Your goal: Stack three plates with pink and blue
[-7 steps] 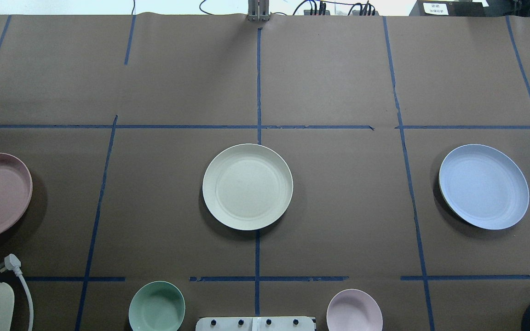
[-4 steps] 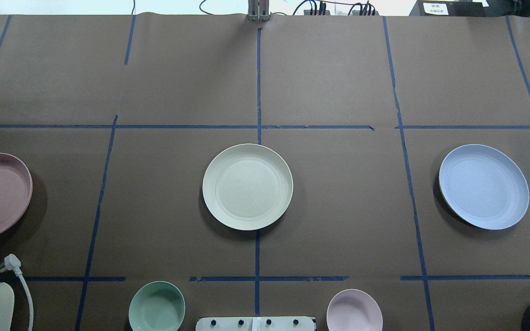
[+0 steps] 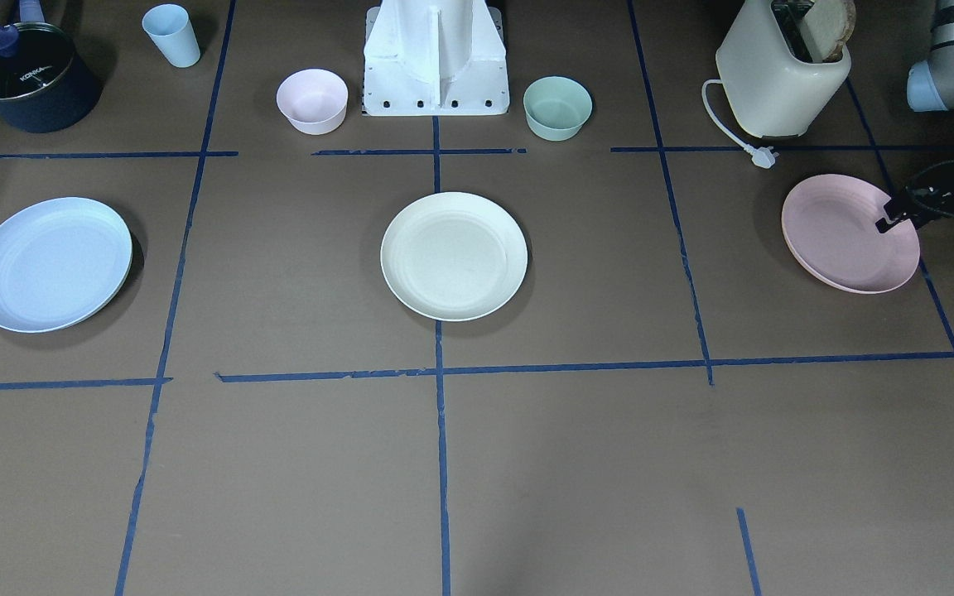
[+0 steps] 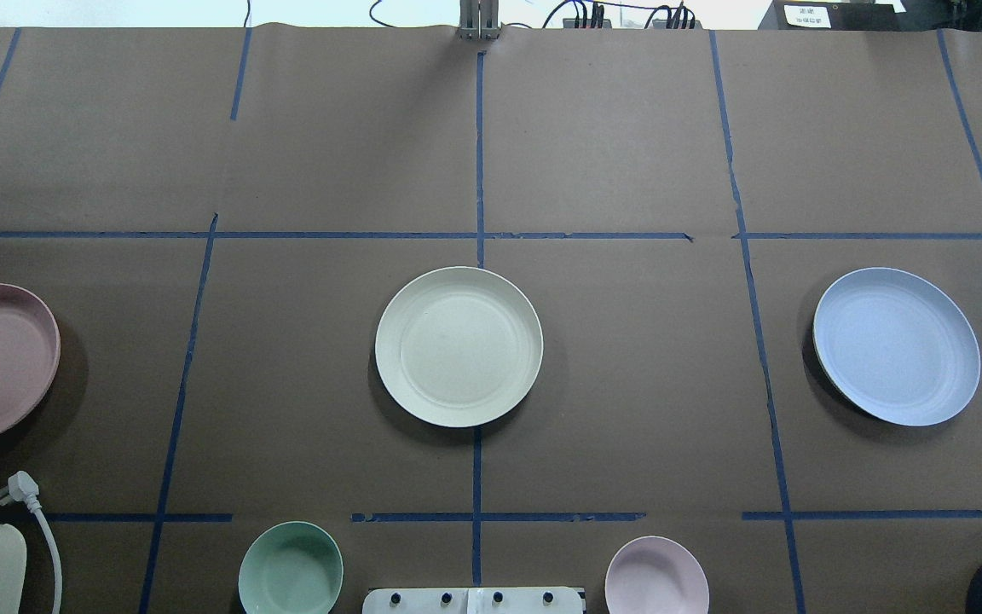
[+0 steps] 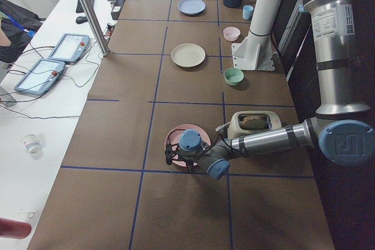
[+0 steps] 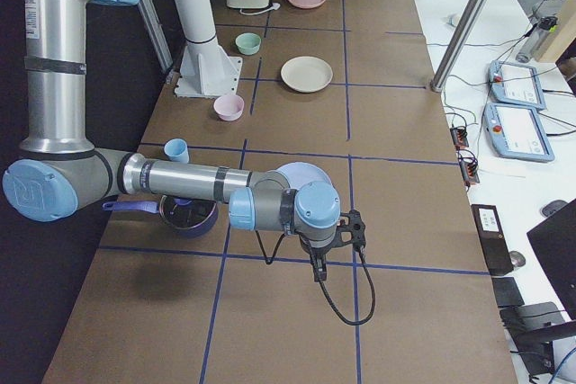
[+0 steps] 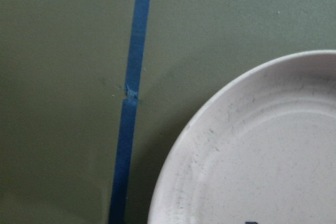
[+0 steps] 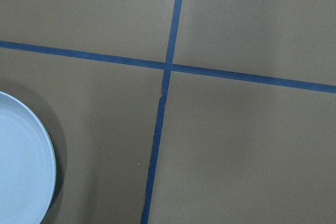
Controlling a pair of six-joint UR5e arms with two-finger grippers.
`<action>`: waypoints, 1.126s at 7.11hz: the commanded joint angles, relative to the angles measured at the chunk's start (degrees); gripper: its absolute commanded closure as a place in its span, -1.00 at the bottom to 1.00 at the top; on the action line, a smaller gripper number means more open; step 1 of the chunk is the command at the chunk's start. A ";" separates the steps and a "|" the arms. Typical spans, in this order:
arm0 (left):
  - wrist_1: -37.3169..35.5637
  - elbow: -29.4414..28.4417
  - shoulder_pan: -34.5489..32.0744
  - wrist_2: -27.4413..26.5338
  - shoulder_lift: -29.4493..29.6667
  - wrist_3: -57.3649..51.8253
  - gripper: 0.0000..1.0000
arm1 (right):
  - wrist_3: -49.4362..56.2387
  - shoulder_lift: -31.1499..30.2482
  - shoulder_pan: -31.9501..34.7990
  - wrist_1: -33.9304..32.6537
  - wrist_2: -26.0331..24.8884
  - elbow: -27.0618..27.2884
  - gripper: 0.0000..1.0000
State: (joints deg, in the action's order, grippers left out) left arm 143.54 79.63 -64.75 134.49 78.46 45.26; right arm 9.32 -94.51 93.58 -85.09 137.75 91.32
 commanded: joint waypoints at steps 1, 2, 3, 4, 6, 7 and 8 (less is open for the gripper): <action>-0.01 -0.27 -0.11 0.07 -0.32 -0.26 1.00 | 0.00 0.03 -0.07 0.01 0.06 0.35 -1.00; -0.10 0.52 -0.37 1.29 -0.41 -0.09 1.00 | 0.09 0.03 0.02 0.01 0.06 0.35 -1.00; -0.36 0.78 -0.64 4.60 -0.15 0.09 1.00 | 0.00 0.03 0.02 -0.08 0.15 0.79 -1.00; -0.63 0.87 -3.68 8.55 0.12 0.26 1.00 | 0.00 0.03 0.02 -0.08 0.23 1.40 -1.00; -8.57 5.06 -7.92 14.90 3.35 0.44 1.00 | 0.00 -0.06 0.02 -0.26 -0.12 2.72 -1.00; -17.76 11.97 -10.02 15.09 3.72 0.44 1.00 | 0.00 0.03 -0.07 -0.17 -0.38 2.81 -1.00; -28.82 20.65 -11.26 14.66 5.20 0.79 1.00 | 0.00 0.29 -0.07 -0.17 -0.12 2.90 -1.00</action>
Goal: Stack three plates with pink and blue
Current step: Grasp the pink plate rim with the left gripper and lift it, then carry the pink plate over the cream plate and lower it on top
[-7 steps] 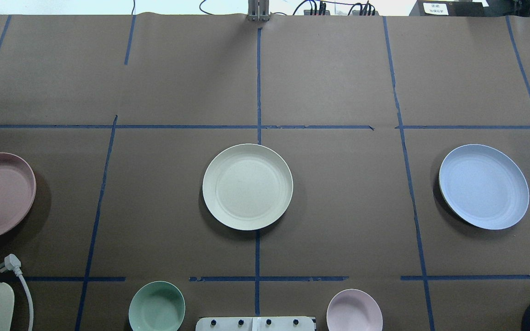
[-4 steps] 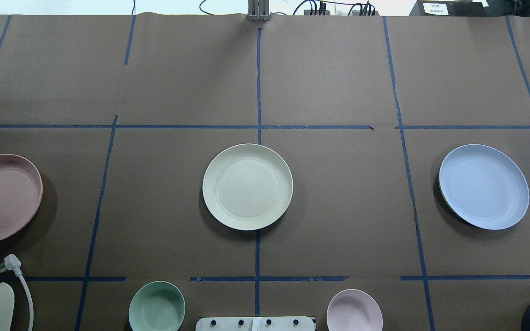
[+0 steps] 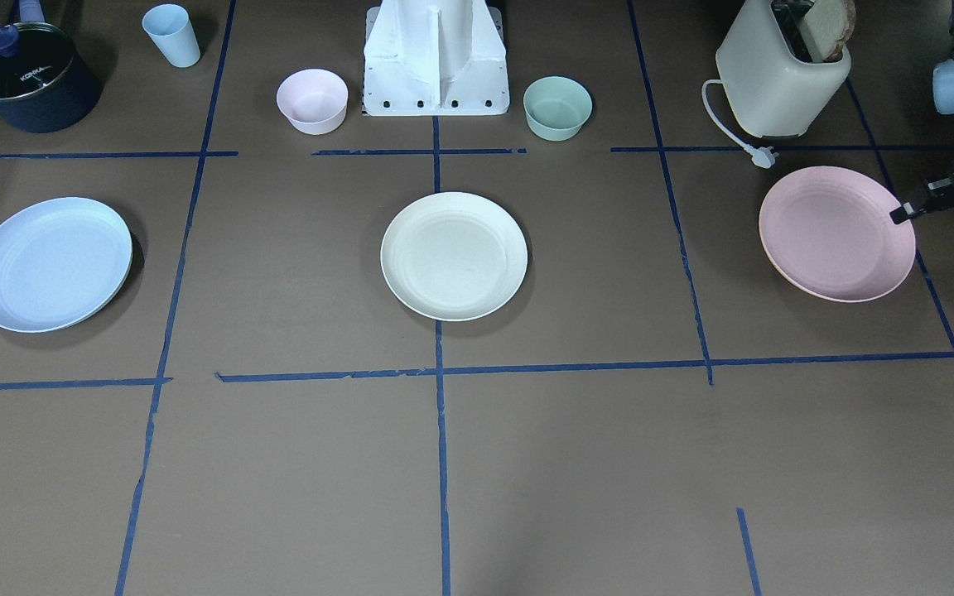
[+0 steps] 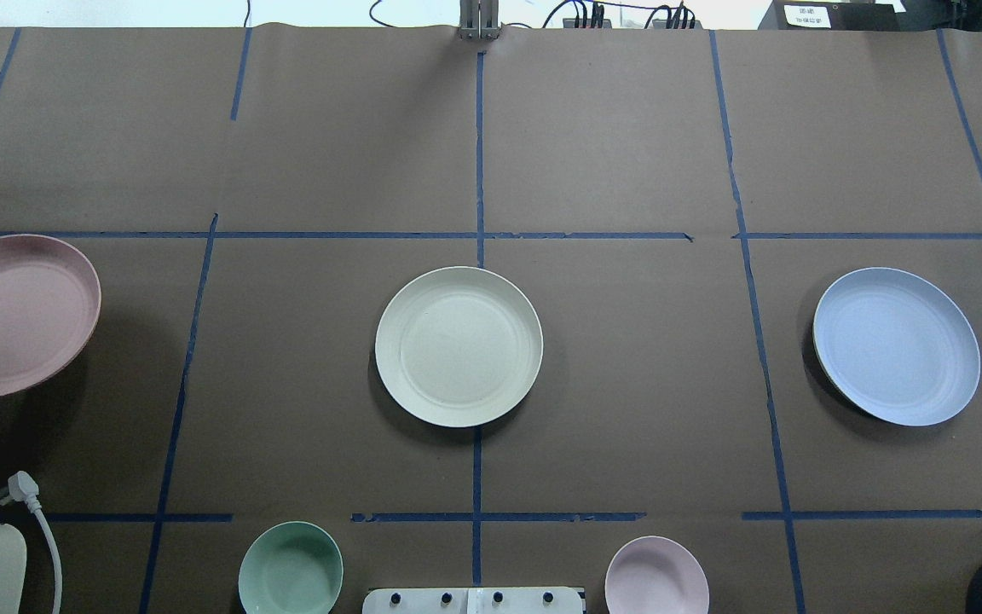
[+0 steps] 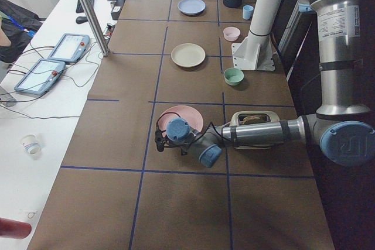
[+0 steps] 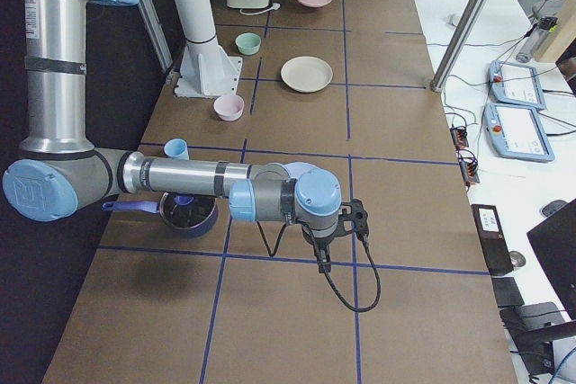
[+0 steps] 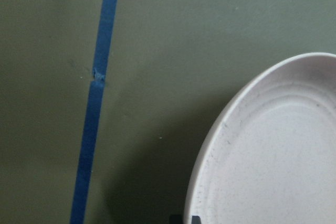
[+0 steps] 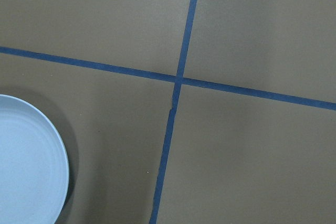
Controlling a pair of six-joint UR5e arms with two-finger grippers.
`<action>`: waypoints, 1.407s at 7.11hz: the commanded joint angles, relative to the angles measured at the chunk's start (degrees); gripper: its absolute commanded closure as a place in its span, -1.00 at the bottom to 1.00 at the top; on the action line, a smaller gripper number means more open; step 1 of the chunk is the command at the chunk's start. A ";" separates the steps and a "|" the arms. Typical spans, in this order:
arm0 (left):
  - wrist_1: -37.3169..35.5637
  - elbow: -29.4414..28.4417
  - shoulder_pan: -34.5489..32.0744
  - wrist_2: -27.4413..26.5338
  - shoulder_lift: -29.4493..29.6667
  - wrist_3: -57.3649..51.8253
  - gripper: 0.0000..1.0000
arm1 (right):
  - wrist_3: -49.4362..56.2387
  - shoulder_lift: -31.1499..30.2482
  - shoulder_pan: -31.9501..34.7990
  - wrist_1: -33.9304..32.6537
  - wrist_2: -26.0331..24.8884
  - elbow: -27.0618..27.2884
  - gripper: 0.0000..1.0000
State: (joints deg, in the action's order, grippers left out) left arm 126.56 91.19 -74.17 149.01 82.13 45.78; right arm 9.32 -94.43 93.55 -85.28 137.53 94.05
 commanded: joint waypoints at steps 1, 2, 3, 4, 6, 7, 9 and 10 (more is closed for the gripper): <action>-21.69 15.36 -1.68 -0.38 5.72 1.93 1.00 | -0.17 0.47 -0.04 0.11 0.28 0.08 -1.00; -23.18 19.43 0.24 -4.13 9.24 11.86 1.00 | -0.09 0.30 -0.04 0.11 0.11 -0.10 -1.00; -23.20 21.90 7.57 -7.47 12.76 22.92 1.00 | 0.09 -0.40 -0.04 0.11 0.11 -0.36 -1.00; -23.02 23.15 16.43 -14.64 17.32 33.04 1.00 | 0.09 -0.41 -0.04 0.11 0.19 -0.36 -1.00; -20.58 23.25 28.33 -23.64 22.80 46.61 1.00 | -2.11 -0.14 -0.12 0.11 0.20 -0.45 -1.00; -16.38 22.81 33.52 -27.94 23.68 51.99 1.00 | -2.28 -0.23 -0.12 0.11 0.98 -0.36 -1.00; -12.65 18.44 39.18 -31.67 29.29 58.44 1.00 | -2.29 -0.14 -0.12 0.11 2.04 -0.27 -1.00; -9.34 15.80 41.46 -34.89 29.75 58.80 1.00 | -2.20 -0.23 -0.12 0.11 2.04 -0.36 -1.00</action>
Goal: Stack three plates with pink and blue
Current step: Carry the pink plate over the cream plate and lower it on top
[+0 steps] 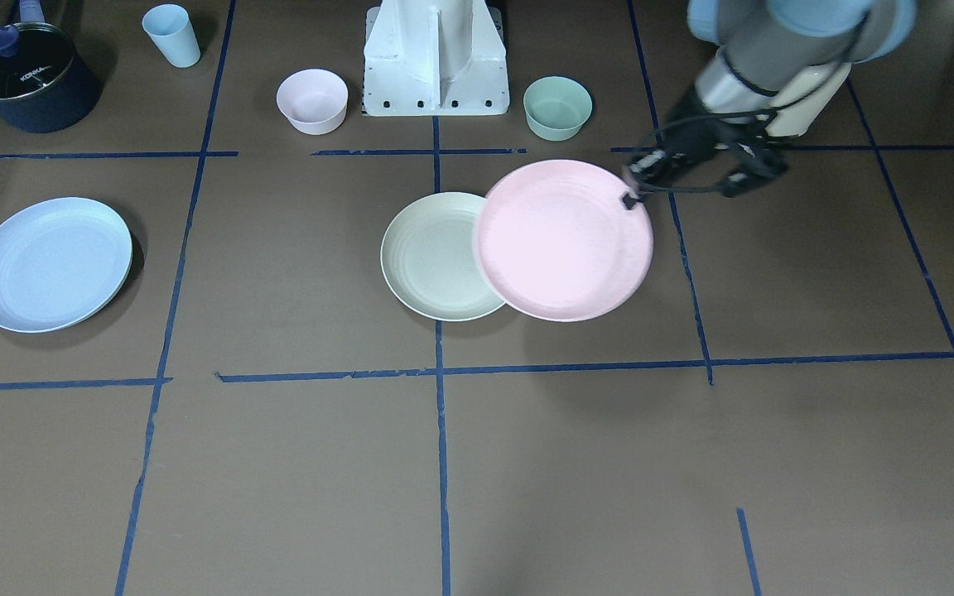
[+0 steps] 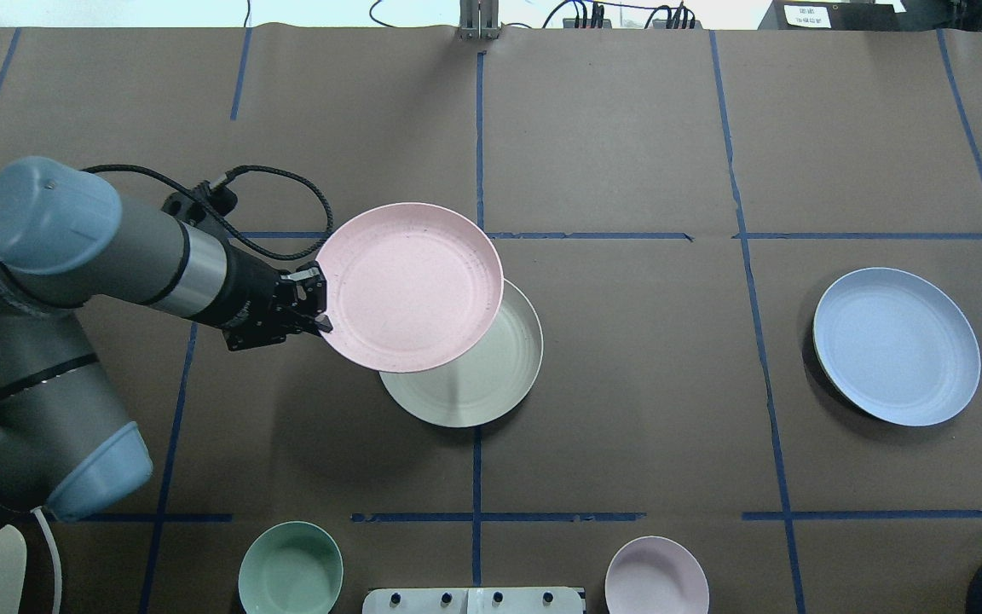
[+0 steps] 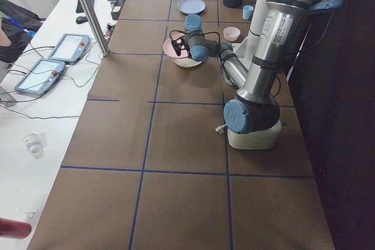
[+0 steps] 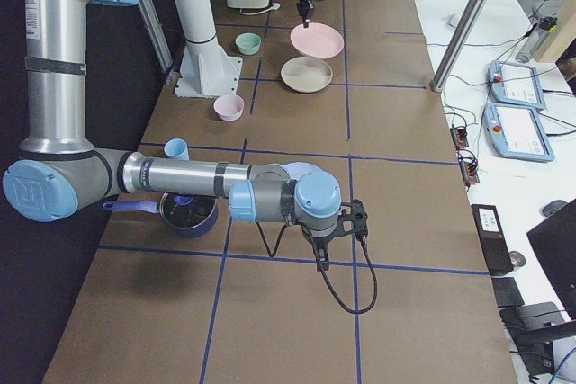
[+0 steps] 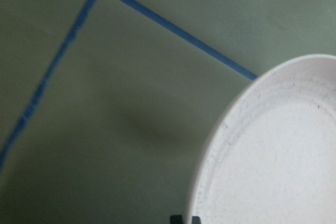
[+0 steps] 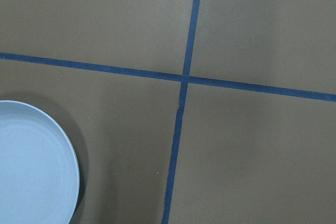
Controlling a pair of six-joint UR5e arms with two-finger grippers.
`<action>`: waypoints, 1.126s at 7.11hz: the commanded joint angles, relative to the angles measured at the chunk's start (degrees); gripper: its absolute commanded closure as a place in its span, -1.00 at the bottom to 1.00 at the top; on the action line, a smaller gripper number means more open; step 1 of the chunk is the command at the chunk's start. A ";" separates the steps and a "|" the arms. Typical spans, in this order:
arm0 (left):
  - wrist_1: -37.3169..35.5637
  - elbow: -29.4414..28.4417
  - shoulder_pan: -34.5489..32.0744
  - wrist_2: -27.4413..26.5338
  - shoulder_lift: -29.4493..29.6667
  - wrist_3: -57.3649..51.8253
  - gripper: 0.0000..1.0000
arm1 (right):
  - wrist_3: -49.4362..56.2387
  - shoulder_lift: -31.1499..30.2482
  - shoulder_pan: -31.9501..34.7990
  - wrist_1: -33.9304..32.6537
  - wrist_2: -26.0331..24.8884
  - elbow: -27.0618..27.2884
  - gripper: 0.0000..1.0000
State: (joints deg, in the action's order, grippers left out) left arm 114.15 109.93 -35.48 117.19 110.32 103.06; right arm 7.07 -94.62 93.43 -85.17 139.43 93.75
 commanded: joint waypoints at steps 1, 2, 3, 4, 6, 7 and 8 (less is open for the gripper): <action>7.80 -6.71 3.83 -3.63 1.91 2.83 1.00 | -0.04 0.05 0.00 0.00 0.14 -0.06 -1.00; 8.80 -8.40 3.93 -3.55 2.78 2.84 1.00 | -0.04 -0.04 0.00 0.00 0.14 -0.14 -1.00; 8.81 -7.46 3.93 -3.20 2.53 2.15 0.86 | -0.04 -0.04 0.00 0.00 0.14 -0.14 -1.00; 8.55 -6.84 4.02 -3.11 2.70 2.66 0.10 | -0.04 -0.04 0.00 0.00 0.14 -0.23 -1.00; 8.28 -4.74 4.37 -3.81 1.75 2.32 -1.00 | -0.04 -0.12 0.00 0.00 0.14 -0.23 -1.00; 8.02 -3.24 4.02 -3.29 1.13 2.23 -1.00 | -0.47 -0.04 -0.17 0.09 0.14 -0.06 -1.00; 7.85 -0.79 3.58 -1.72 -1.40 2.06 -1.00 | -3.52 -0.04 -1.92 0.26 0.14 0.55 -1.00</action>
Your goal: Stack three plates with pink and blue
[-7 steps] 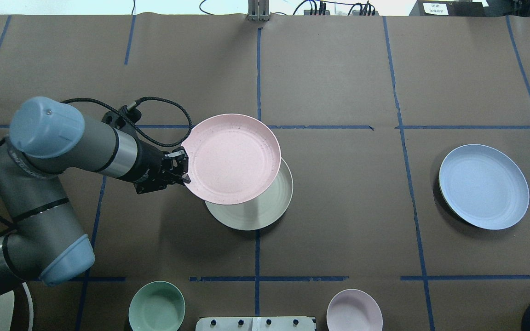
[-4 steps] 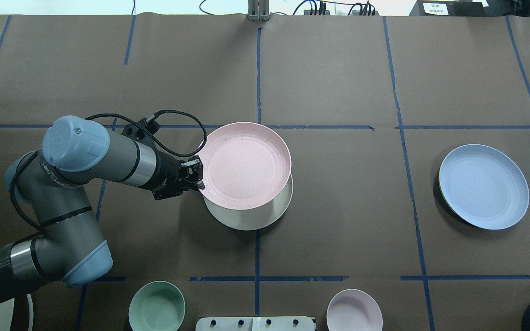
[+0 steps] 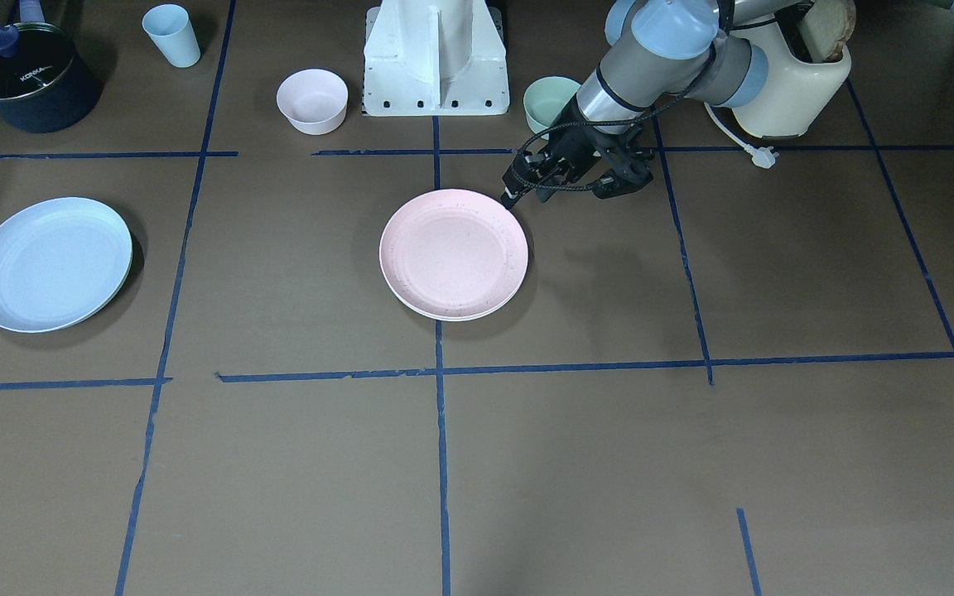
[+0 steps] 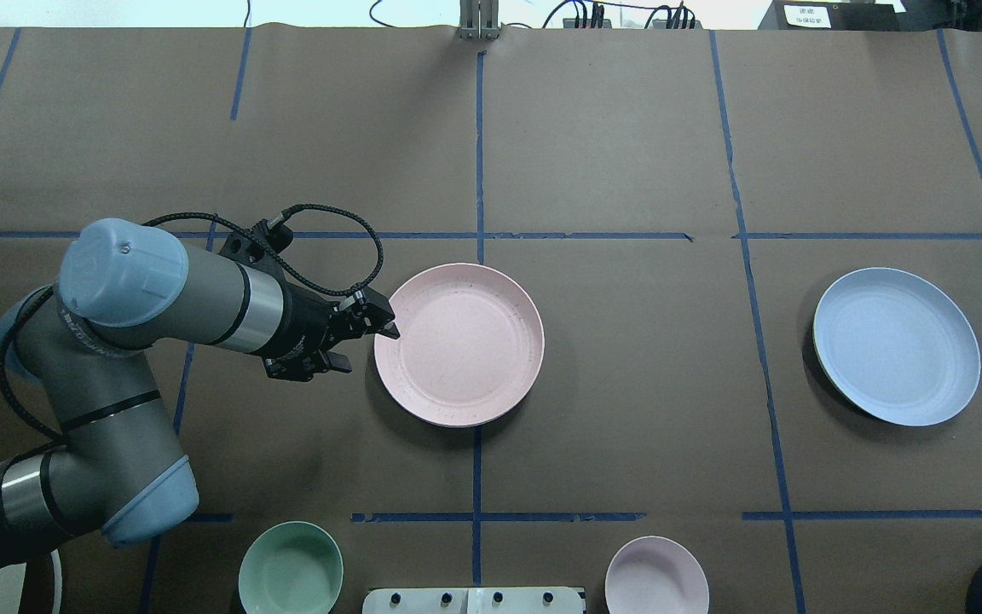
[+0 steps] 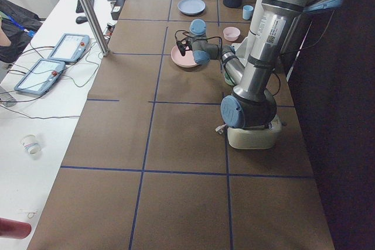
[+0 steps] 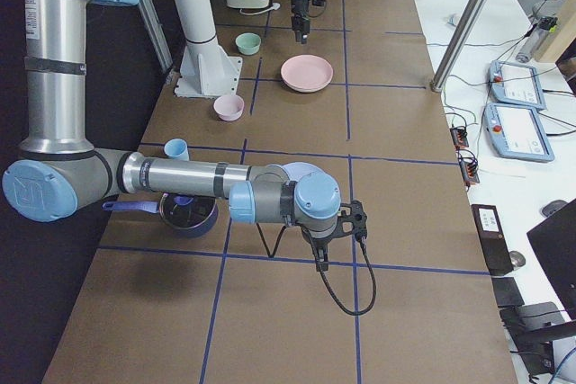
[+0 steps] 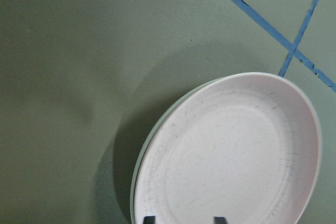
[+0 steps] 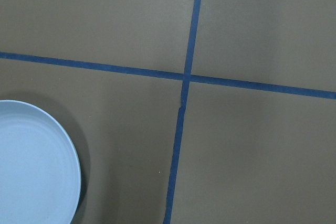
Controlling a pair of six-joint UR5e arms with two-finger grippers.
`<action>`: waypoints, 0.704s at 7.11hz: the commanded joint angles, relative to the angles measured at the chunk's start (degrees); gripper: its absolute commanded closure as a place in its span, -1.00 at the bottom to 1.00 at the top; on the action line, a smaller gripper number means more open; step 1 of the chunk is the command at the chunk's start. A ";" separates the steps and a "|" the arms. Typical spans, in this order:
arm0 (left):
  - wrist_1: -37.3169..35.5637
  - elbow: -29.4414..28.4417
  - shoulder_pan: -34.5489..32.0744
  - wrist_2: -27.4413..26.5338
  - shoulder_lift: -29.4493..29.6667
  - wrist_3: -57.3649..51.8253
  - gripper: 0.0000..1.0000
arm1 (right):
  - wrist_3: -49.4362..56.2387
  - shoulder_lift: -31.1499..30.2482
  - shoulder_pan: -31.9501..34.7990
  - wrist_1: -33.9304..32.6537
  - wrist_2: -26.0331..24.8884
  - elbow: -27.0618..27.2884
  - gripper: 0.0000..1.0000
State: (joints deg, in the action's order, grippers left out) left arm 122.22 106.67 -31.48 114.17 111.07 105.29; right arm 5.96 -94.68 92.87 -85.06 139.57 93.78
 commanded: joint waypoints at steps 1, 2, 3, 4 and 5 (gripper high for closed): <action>-3.45 4.58 -3.20 4.02 -2.61 -1.39 -1.00 | -9.05 -0.32 -4.24 5.90 -0.26 0.79 -1.00; -10.36 8.34 -3.49 4.13 -2.70 -5.76 -1.00 | -19.47 -2.59 -8.80 15.79 -0.70 0.70 -1.00; -20.52 13.16 -3.93 4.13 -2.62 -10.58 -1.00 | -29.50 -4.35 -12.76 25.03 -1.83 0.44 -1.00; -29.41 17.56 -4.02 3.87 -2.53 -14.98 -1.00 | -36.47 -5.59 -16.80 30.51 -4.11 -0.17 -1.00; -33.59 20.13 -4.11 3.69 -2.53 -17.72 -1.00 | -38.98 -6.38 -20.15 33.35 -7.00 -1.39 -1.00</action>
State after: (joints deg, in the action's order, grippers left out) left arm 95.58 122.99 -35.42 118.04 108.53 91.52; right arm -27.64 -99.85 77.00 -56.79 135.53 93.51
